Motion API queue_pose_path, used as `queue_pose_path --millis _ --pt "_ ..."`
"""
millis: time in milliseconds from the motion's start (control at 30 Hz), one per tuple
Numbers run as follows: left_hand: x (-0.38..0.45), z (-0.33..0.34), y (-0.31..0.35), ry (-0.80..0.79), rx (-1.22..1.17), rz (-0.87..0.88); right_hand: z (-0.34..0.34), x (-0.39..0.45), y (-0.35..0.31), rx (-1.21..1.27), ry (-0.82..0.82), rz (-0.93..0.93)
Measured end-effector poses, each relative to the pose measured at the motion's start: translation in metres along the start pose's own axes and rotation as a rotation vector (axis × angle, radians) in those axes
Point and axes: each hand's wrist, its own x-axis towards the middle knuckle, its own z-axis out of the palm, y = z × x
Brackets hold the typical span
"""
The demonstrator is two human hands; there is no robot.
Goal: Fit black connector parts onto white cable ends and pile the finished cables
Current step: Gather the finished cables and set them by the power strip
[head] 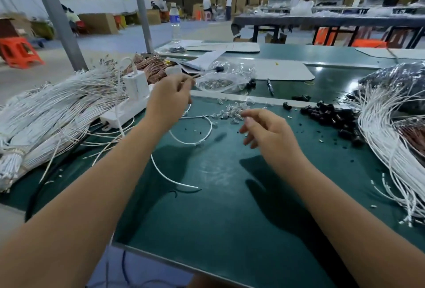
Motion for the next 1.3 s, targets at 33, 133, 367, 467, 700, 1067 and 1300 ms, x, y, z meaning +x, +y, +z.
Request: queue_pose_path --millis 33,133,367,467,700,1067,1300 --pt "-0.005 0.004 0.013 -0.032 -0.007 0.067 0.009 0.007 -0.007 0.118 -0.012 0.044" --pt "-0.026 0.018 0.04 -0.13 0.049 0.241 0.034 0.029 -0.026 0.493 0.071 0.247" --pt "-0.033 0.008 0.023 -0.315 -0.154 0.045 0.05 0.043 -0.021 0.662 0.355 0.344" --pt "-0.012 -0.01 -0.024 -0.39 0.398 -0.161 0.038 0.041 -0.013 0.664 0.398 0.3" --pt "-0.013 -0.028 -0.062 -0.242 0.511 -0.226 0.034 0.036 -0.005 0.522 0.388 0.177" --pt "-0.004 -0.028 -0.059 -0.373 0.815 -0.095 0.005 0.036 -0.017 0.601 0.96 -0.004" --pt "0.008 -0.023 -0.059 -0.519 0.791 -0.207 0.013 0.035 -0.017 0.808 0.725 0.107"
